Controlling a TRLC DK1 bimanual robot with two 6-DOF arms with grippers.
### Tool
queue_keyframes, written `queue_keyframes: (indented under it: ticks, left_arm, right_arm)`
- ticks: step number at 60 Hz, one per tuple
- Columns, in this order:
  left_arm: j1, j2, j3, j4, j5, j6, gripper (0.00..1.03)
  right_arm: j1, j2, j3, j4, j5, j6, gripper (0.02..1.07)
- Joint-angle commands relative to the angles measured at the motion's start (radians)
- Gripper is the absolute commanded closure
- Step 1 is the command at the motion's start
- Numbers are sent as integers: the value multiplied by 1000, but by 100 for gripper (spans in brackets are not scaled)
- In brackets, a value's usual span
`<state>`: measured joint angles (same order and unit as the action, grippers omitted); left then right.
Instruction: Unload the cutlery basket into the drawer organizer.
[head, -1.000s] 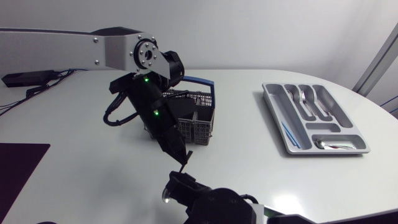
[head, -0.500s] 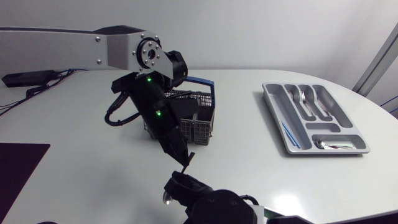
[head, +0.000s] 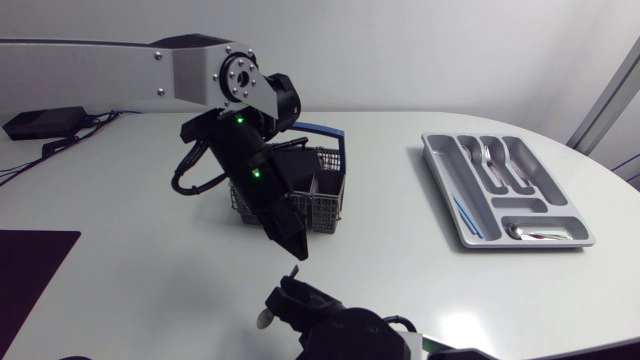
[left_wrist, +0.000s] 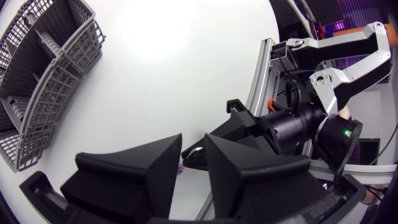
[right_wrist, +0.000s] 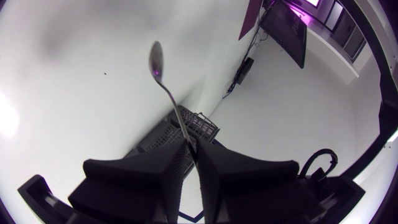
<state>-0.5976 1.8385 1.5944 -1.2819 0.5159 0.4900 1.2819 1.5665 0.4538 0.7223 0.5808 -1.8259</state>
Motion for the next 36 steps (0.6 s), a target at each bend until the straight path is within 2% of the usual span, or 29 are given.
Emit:
queue_keyframes:
  ticks: [1, 20, 29, 36]
  left_arm:
    - [1, 22, 9, -7, 4, -21, 74]
    - [9, 21, 15, -5, 10, -24, 74]
    - [39, 10, 18, 13, 12, -27, 53]
    - [73, -16, 4, 42, 29, -31, 49]
  right_arm:
    - [8, 20, -27, 9, 17, 4, 93]
    - [8, 33, -29, 9, 21, 53, 93]
    - [7, 27, -30, 6, 21, 116, 93]
    - [-1, 18, -41, 3, 19, 183, 93]
